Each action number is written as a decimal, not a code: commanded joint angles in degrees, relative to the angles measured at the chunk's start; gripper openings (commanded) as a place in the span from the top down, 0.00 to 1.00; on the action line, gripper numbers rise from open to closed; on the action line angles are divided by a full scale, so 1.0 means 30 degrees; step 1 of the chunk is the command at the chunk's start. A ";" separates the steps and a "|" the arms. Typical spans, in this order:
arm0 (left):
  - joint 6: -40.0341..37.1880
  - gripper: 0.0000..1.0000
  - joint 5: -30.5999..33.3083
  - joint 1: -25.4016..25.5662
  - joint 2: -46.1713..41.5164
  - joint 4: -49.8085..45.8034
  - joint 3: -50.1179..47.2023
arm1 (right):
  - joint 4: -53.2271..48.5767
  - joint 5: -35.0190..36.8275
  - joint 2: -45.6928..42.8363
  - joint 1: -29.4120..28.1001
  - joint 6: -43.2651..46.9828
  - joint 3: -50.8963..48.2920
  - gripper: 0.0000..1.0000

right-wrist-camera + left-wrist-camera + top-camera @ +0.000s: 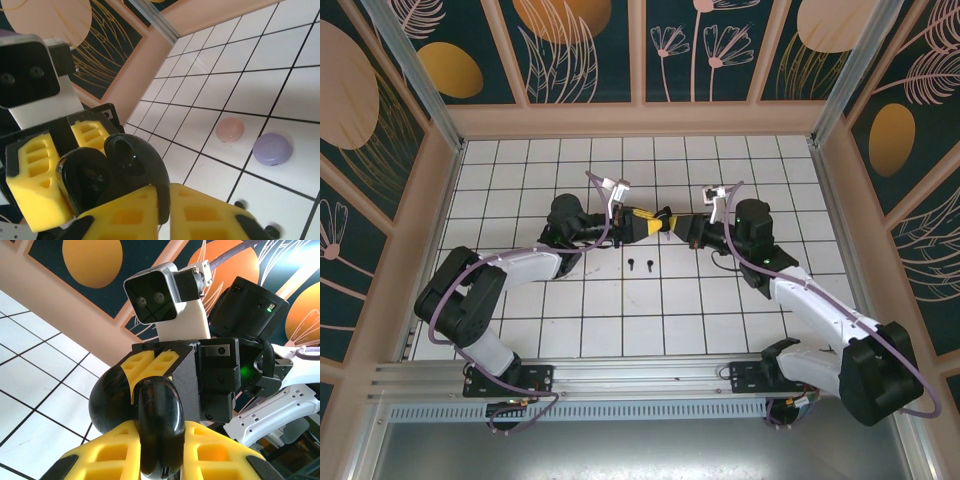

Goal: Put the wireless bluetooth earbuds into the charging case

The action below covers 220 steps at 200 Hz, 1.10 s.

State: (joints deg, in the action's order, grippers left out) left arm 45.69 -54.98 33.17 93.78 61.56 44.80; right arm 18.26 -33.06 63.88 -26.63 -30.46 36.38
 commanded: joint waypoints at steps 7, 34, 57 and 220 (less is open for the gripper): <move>0.0212 1.00 -0.0545 0.0164 0.0088 0.1257 0.0048 | 0.0798 0.0172 0.0135 -0.0088 -0.0072 0.0632 0.98; 0.0044 0.77 0.0126 0.0165 0.0293 0.0780 0.0068 | 0.0610 0.0424 0.0103 -0.0091 -0.0006 0.0694 1.00; -0.0444 0.64 0.0940 0.0165 0.0411 0.0053 0.0021 | -0.0432 0.1215 -0.0030 -0.0095 0.0340 0.0893 1.00; -1.8341 0.44 0.0464 0.0012 0.0493 -2.7866 1.0182 | -0.8962 0.5853 -0.2227 -0.0120 0.7355 0.1660 1.00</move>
State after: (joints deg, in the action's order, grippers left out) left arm 2.42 -50.35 33.34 92.09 -2.57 70.59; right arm -5.30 -16.27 58.24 -26.70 -15.22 39.24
